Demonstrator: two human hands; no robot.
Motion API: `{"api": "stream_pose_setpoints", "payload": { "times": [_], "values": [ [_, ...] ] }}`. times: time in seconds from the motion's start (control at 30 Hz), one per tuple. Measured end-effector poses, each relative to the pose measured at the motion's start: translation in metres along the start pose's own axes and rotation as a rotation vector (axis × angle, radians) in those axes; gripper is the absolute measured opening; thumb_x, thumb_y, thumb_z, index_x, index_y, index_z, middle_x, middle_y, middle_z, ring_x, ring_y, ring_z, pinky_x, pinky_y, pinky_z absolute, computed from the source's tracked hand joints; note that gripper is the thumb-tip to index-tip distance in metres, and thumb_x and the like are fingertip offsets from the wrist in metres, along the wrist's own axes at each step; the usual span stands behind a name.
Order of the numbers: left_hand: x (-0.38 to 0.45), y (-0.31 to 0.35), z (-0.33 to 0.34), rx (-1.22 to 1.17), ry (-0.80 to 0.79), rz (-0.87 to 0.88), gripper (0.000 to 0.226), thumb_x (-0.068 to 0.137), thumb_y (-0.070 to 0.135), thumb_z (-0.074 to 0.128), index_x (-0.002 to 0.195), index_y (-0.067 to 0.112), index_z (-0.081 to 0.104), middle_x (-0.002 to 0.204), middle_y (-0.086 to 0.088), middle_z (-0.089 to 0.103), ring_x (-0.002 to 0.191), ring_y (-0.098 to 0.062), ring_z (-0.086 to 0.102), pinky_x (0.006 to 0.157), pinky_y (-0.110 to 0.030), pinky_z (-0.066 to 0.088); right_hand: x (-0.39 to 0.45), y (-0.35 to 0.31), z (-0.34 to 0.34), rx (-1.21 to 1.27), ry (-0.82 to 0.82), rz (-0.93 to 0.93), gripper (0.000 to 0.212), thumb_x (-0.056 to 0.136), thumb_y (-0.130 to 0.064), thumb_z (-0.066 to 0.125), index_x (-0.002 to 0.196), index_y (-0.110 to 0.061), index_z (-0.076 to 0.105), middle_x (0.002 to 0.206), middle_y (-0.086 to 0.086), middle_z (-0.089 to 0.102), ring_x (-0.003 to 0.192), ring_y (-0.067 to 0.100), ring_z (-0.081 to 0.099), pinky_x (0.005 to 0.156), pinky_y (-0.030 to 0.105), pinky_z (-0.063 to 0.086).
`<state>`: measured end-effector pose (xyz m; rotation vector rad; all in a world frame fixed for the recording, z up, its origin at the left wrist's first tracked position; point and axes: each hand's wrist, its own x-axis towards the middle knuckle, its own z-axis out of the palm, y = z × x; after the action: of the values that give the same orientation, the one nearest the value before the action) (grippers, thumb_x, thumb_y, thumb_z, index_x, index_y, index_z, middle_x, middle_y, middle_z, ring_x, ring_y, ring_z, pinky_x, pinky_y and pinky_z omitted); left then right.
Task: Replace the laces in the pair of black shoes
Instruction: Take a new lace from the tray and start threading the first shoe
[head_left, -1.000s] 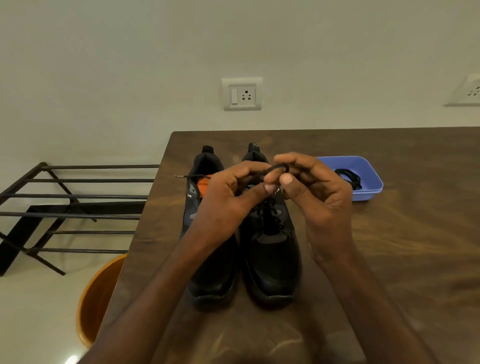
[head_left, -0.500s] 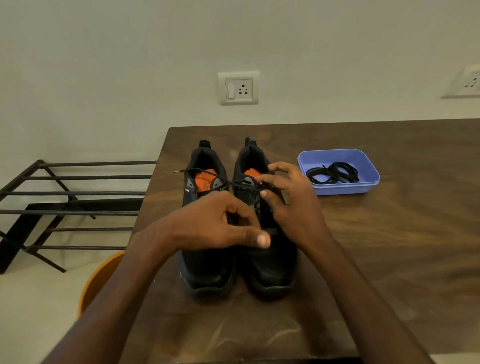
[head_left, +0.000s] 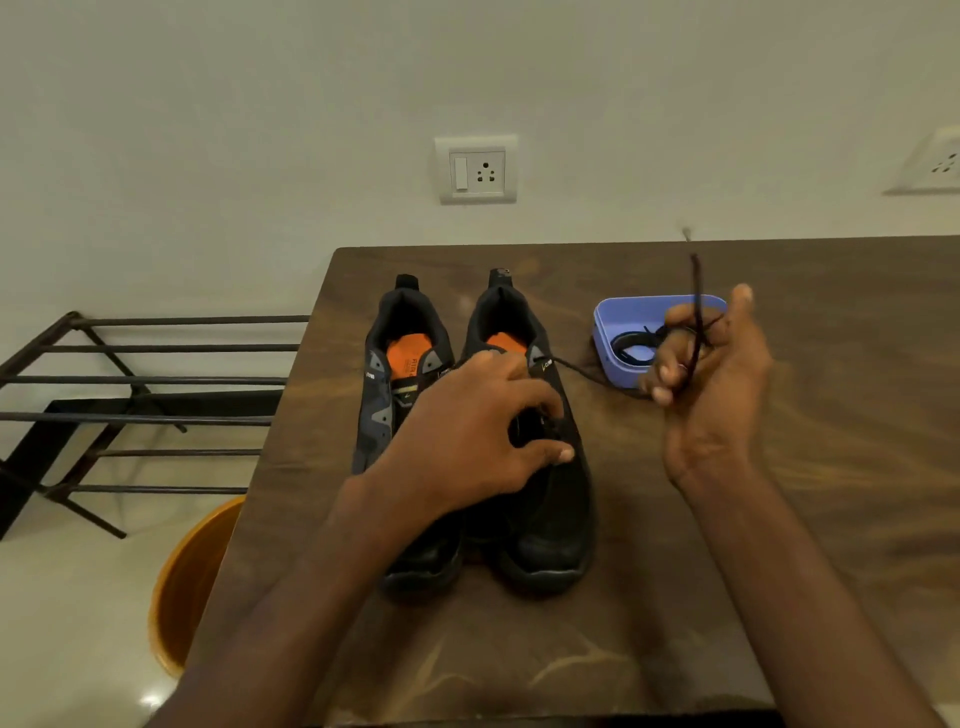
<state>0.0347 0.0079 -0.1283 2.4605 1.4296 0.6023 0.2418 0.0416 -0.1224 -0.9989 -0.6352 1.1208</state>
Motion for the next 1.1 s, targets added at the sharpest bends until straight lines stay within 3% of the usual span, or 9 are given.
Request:
{"api": "stream_pose_setpoints", "payload": {
  "times": [0.1,0.23,0.33,0.47,0.57,0.67,0.8,0.93,1.1],
  "values": [
    [0.0,-0.003,-0.006,-0.025,-0.062,0.079,0.018,0.088,0.045,0.076,0.101,0.034,0.069,0.104,0.015,0.047,0.096,-0.005,0.042,0.081,-0.028,0.045,0.005,0.007,-0.009,-0.597,0.148,-0.1,0.05,0.103,-0.046,0.053,0.07,-0.012,0.07,0.051,0.002,0.053,0.047,0.013,0.041,0.049,0.028,0.037],
    [-0.007,-0.006,-0.02,-0.052,-0.19,0.116,0.008,0.084,0.031,0.074,0.087,0.033,0.067,0.108,0.016,0.045,0.1,-0.006,0.042,0.084,-0.026,0.042,-0.002,0.017,-0.012,-1.081,0.086,-0.163,0.04,0.096,-0.036,0.062,0.061,-0.015,0.064,0.052,-0.003,0.055,0.054,0.015,0.05,0.057,0.031,0.038],
    [-0.009,-0.01,-0.024,-0.02,-0.267,0.064,0.01,0.082,0.032,0.071,0.077,0.031,0.063,0.101,0.016,0.047,0.097,-0.007,0.043,0.081,-0.032,0.044,-0.005,0.023,-0.007,-1.284,0.036,-0.369,0.007,0.089,-0.017,0.067,0.094,-0.018,0.072,0.094,-0.001,0.071,0.09,0.02,0.064,0.072,0.035,0.05],
    [-0.005,-0.013,-0.015,-0.021,0.033,-0.003,0.02,0.094,0.039,0.062,0.078,0.028,0.06,0.087,0.013,0.05,0.084,-0.007,0.045,0.074,-0.031,0.04,-0.008,0.031,0.005,-1.158,-0.208,-0.662,0.053,0.075,0.003,0.059,0.123,-0.018,0.068,0.135,-0.001,0.06,0.125,0.023,0.054,0.098,0.037,0.048],
    [0.002,-0.016,-0.004,0.086,0.25,-0.096,0.019,0.097,0.037,0.062,0.109,0.024,0.067,0.114,0.007,0.056,0.107,-0.015,0.05,0.09,-0.032,0.043,-0.015,0.035,0.015,-1.017,-0.421,-0.589,0.054,0.08,0.007,0.059,0.127,-0.019,0.068,0.14,-0.006,0.058,0.131,0.014,0.051,0.109,0.029,0.043],
    [0.003,-0.022,0.004,0.166,0.169,-0.175,0.045,0.099,0.039,0.06,0.142,0.03,0.054,0.148,0.008,0.049,0.142,-0.015,0.04,0.114,-0.047,0.025,-0.014,0.044,0.016,-0.989,-0.545,-0.504,0.041,0.094,-0.001,0.057,0.129,-0.019,0.068,0.135,-0.006,0.059,0.127,0.008,0.055,0.109,0.032,0.047],
    [0.004,-0.029,0.004,0.074,0.187,-0.156,0.036,0.098,0.036,0.066,0.133,0.032,0.059,0.13,0.014,0.066,0.123,-0.009,0.057,0.119,-0.048,0.019,-0.015,0.052,0.014,-1.012,-0.569,-0.504,0.041,0.099,-0.01,0.059,0.135,-0.03,0.065,0.129,-0.011,0.059,0.121,0.006,0.057,0.101,0.034,0.052],
    [0.008,-0.032,0.002,-0.029,0.243,-0.146,0.033,0.091,0.033,0.077,0.12,0.026,0.065,0.105,0.017,0.066,0.093,0.004,0.052,0.09,-0.013,0.034,-0.016,0.053,0.015,-1.053,-0.493,-0.537,0.037,0.097,-0.02,0.066,0.129,-0.036,0.067,0.123,-0.017,0.061,0.112,0.001,0.06,0.09,0.037,0.056],
    [0.009,-0.038,0.0,-0.101,0.249,-0.179,0.034,0.086,0.034,0.082,0.113,0.022,0.067,0.103,0.008,0.073,0.09,-0.006,0.066,0.077,-0.013,0.045,-0.017,0.059,0.02,-1.14,-0.533,-0.535,0.036,0.102,-0.031,0.051,0.135,-0.038,0.065,0.138,-0.009,0.053,0.122,0.014,0.055,0.093,0.047,0.054]
  ]
}}
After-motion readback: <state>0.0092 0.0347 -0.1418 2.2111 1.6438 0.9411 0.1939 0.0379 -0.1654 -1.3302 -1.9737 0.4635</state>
